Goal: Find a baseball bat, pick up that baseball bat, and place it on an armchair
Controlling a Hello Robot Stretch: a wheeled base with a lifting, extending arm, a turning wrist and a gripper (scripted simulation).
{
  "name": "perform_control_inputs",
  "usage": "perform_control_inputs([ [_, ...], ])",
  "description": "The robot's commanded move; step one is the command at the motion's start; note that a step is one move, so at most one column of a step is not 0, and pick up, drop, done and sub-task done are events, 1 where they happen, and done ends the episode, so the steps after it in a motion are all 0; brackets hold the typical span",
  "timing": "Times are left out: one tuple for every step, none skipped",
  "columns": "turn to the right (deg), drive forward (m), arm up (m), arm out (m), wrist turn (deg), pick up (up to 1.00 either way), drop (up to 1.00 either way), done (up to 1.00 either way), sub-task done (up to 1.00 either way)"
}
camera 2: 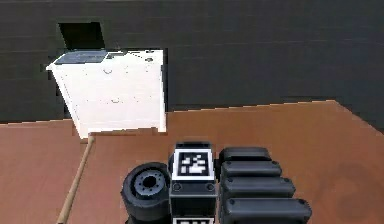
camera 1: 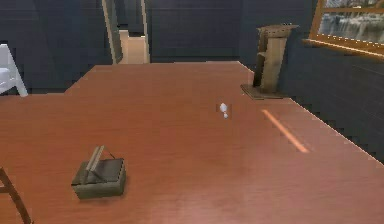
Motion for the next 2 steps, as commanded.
perform_control_inputs([
  [0.0,1.00,0.00,0.00,0.0,0.00,0.00,0.00,0.00],
  [0.0,0.75,0.00,0.00,0.0,0.00,0.00,0.00,0.00],
])
